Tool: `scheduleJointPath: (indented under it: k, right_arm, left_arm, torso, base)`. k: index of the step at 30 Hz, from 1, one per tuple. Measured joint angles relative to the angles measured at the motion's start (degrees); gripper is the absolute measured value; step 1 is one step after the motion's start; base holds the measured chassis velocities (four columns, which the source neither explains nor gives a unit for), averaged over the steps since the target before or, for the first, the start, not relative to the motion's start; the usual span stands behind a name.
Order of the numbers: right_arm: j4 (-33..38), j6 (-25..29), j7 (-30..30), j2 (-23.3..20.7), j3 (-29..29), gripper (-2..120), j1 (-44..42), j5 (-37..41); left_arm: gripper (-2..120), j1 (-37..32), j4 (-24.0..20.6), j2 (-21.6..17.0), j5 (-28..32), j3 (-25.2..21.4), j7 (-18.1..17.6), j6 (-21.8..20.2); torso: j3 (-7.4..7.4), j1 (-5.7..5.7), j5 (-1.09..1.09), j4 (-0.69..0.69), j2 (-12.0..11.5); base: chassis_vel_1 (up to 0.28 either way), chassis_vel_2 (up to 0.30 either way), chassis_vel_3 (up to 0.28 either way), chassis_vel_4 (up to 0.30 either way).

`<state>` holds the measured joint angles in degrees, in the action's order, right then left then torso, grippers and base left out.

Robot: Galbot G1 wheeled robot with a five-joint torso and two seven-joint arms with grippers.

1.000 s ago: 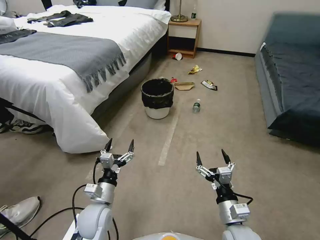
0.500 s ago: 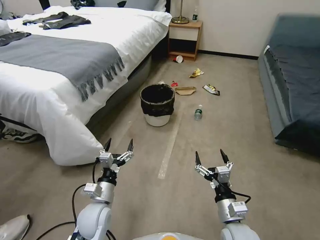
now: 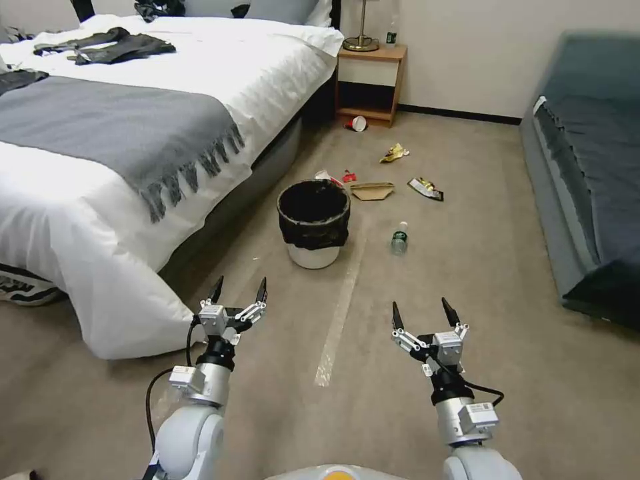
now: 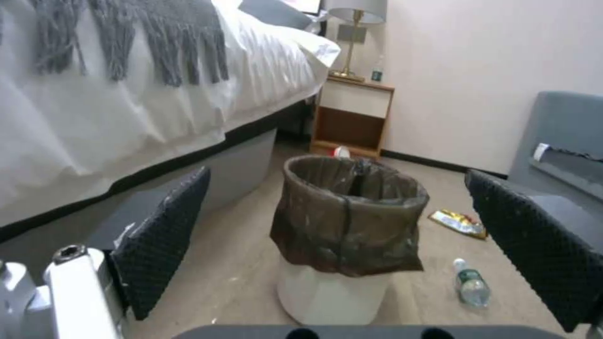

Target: Pick up the trash can from the floor.

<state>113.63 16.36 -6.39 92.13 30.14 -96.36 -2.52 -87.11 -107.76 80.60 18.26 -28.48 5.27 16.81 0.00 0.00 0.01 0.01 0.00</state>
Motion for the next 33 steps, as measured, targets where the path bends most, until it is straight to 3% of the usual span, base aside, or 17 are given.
scheduleJointPath:
  k: [33]
  right_arm:
    - [-0.3,-0.2,-0.6,0.0,-0.2,100,1.0,0.7]
  left_arm:
    - [100,0.2,-1.5,-0.4,0.1,-0.1,-0.2,-2.9]
  torso:
    - [0.00,0.00,-0.01,-0.01,0.0]
  base:
    - [-0.141,0.140,0.141,-0.139]
